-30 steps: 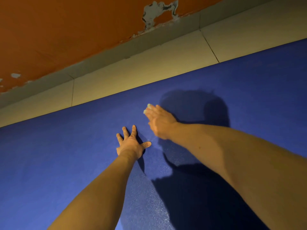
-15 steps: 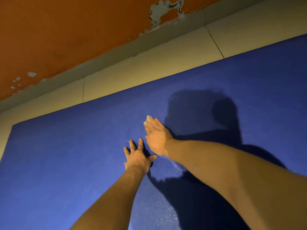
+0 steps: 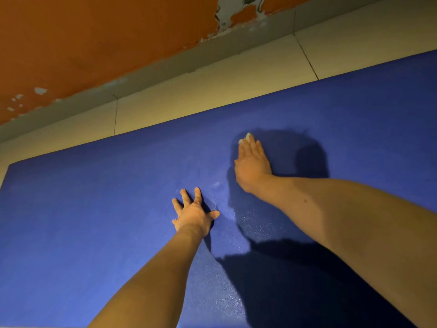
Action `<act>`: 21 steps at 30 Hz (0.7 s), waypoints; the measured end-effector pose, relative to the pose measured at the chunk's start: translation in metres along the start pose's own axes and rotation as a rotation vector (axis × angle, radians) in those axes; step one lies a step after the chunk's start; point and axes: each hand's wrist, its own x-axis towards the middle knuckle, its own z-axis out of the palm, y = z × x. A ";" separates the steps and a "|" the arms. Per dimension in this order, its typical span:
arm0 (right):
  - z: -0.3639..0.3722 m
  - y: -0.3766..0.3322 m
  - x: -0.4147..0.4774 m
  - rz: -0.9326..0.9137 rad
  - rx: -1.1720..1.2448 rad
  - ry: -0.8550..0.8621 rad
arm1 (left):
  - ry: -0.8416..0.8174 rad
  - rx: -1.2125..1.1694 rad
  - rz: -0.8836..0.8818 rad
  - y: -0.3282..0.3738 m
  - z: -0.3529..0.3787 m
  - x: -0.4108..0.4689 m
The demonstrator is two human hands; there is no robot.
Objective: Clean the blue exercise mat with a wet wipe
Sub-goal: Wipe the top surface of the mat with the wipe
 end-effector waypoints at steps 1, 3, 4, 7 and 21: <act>0.004 -0.016 -0.011 -0.051 0.025 0.007 | 0.002 -0.005 0.003 -0.001 0.000 -0.001; 0.011 -0.040 -0.035 -0.219 0.046 0.051 | 0.013 -0.015 0.019 -0.002 0.001 -0.002; 0.016 -0.049 -0.046 -0.328 0.000 0.047 | 0.016 -0.015 0.024 -0.003 0.000 -0.004; 0.020 -0.046 -0.051 -0.507 -0.096 0.017 | 0.023 -0.006 0.045 -0.007 -0.001 -0.007; 0.015 -0.026 -0.063 -0.136 0.058 -0.018 | -0.007 -0.049 0.006 -0.038 0.036 -0.052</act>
